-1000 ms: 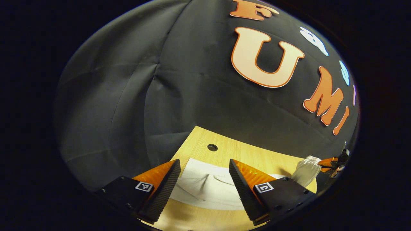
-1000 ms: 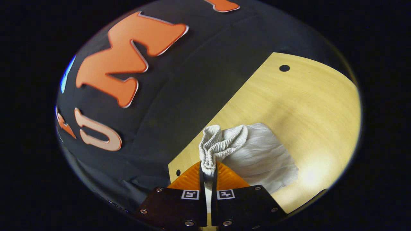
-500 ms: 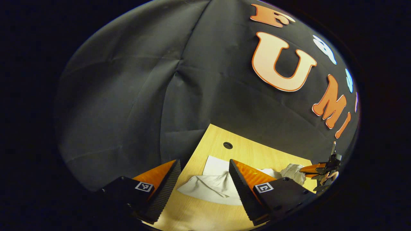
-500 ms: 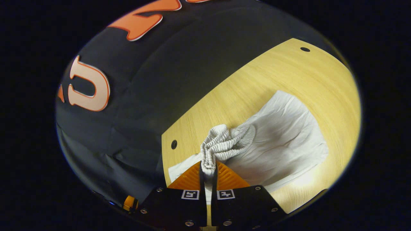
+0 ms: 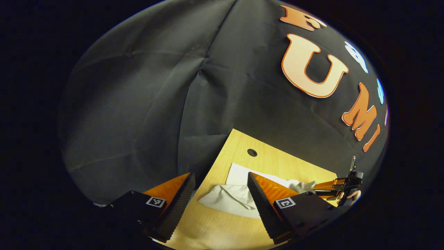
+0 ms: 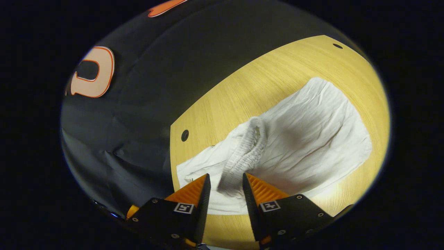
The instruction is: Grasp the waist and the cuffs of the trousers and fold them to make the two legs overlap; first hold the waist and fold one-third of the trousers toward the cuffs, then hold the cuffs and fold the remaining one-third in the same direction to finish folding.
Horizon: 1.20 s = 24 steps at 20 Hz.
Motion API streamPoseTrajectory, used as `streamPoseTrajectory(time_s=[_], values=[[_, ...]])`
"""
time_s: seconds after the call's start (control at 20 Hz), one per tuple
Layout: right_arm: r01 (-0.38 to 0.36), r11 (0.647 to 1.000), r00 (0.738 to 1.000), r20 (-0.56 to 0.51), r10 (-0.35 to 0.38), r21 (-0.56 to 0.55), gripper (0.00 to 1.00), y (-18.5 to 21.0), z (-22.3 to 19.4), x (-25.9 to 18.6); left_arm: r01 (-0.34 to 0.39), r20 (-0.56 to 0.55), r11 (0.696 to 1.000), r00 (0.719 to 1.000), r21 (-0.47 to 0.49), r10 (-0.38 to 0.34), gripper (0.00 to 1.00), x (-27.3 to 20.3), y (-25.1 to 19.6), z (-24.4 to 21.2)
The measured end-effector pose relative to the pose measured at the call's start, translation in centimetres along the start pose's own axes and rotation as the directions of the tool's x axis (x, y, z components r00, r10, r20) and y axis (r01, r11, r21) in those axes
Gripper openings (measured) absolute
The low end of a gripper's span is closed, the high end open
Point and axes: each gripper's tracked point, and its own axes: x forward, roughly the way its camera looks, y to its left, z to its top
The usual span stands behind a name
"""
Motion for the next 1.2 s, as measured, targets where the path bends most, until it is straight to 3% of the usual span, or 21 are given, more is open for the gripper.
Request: streamPoseTrajectory(time_s=[0.15,0.2,0.4,0.5,0.65,0.95,1.2], values=[[-0.021,1.000,1.000,0.019,0.021,0.007,0.74,0.6,-0.3,1.0,0.012,-0.024,0.999,1.000,-0.045,-0.013,1.00,0.1,-0.2,-1.0],[-0.023,1.000,1.000,0.019,0.023,0.006,0.98,0.5,0.4,0.4,0.015,-0.032,0.997,0.999,-0.074,-0.017,0.99,0.1,-0.3,-1.4],[-0.023,1.000,1.000,0.018,0.023,-0.002,0.98,-0.6,1.0,-0.6,0.040,-0.079,0.969,0.995,-0.245,-0.061,0.99,0.4,-1.4,-3.5],[-0.037,0.999,0.999,0.005,0.037,0.020,0.99,-1.0,1.0,-0.7,0.068,-0.121,0.932,0.986,-0.357,-0.118,1.00,0.2,-2.8,-4.8],[-0.029,0.999,0.999,-0.021,0.029,0.020,0.99,-2.3,0.8,-1.0,0.046,-0.157,0.881,0.978,-0.470,-0.135,0.99,0.4,-3.8,-6.5],[-0.080,0.995,0.995,-0.052,0.083,0.058,0.98,-3.2,1.0,-2.0,0.008,-0.182,0.724,0.966,-0.689,-0.183,0.99,0.6,-3.4,-11.0],[-0.072,0.991,0.994,-0.069,0.080,0.111,0.98,-6.1,0.6,-3.4,-0.022,-0.187,0.630,0.962,-0.776,-0.197,0.99,3.4,-3.8,-12.5]])
